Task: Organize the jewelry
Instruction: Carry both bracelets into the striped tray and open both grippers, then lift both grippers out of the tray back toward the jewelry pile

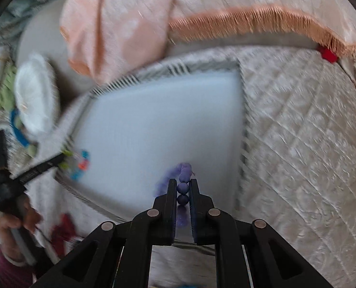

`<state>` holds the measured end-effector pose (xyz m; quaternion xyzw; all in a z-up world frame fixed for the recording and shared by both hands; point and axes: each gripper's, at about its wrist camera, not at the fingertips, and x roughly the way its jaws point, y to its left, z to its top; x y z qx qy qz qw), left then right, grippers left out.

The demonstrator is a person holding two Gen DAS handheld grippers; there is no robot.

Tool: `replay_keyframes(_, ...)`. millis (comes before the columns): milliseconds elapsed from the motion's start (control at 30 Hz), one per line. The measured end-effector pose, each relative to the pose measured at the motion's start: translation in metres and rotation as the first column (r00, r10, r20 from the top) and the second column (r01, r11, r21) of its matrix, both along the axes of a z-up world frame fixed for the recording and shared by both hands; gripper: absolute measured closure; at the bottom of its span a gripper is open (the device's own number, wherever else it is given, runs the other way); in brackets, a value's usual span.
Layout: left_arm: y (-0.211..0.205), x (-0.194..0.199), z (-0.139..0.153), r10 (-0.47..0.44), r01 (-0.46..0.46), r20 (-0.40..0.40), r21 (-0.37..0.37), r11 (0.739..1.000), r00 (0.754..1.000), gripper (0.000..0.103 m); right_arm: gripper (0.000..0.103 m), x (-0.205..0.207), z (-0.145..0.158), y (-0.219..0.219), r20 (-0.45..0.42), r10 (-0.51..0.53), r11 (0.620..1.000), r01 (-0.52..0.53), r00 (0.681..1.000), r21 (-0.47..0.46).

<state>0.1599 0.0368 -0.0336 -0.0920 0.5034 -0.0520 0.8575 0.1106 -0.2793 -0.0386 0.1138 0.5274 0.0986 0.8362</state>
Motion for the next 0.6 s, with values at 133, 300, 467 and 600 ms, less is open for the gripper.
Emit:
replay_keyframes(133,-0.002,-0.012,-0.007,-0.017,0.017,-0.007,0.002,1.000,1.000,0.082,0.094,-0.008,-0.002,0.003,0.022,0.060,0.997,-0.059,0.998,-0.049)
replay_keyframes(300,-0.010,-0.034,-0.003,-0.043,0.043,-0.020,0.019,0.999,0.999,0.081,0.093,-0.007,-0.002,-0.003,0.007,0.077,0.997,-0.077,0.997,-0.031)
replay_keyframes(467,-0.013,-0.054,0.004,-0.047,0.047,-0.003,0.036,0.998,0.999,0.080,0.092,-0.010,0.001,-0.005,0.028,0.070,0.996,-0.069,0.997,-0.054)
replay_keyframes(600,-0.016,-0.062,0.015,-0.042,0.040,0.038,0.047,0.998,0.998,0.053,0.091,-0.021,0.014,-0.002,0.083,0.065,0.998,-0.063,0.994,-0.022)
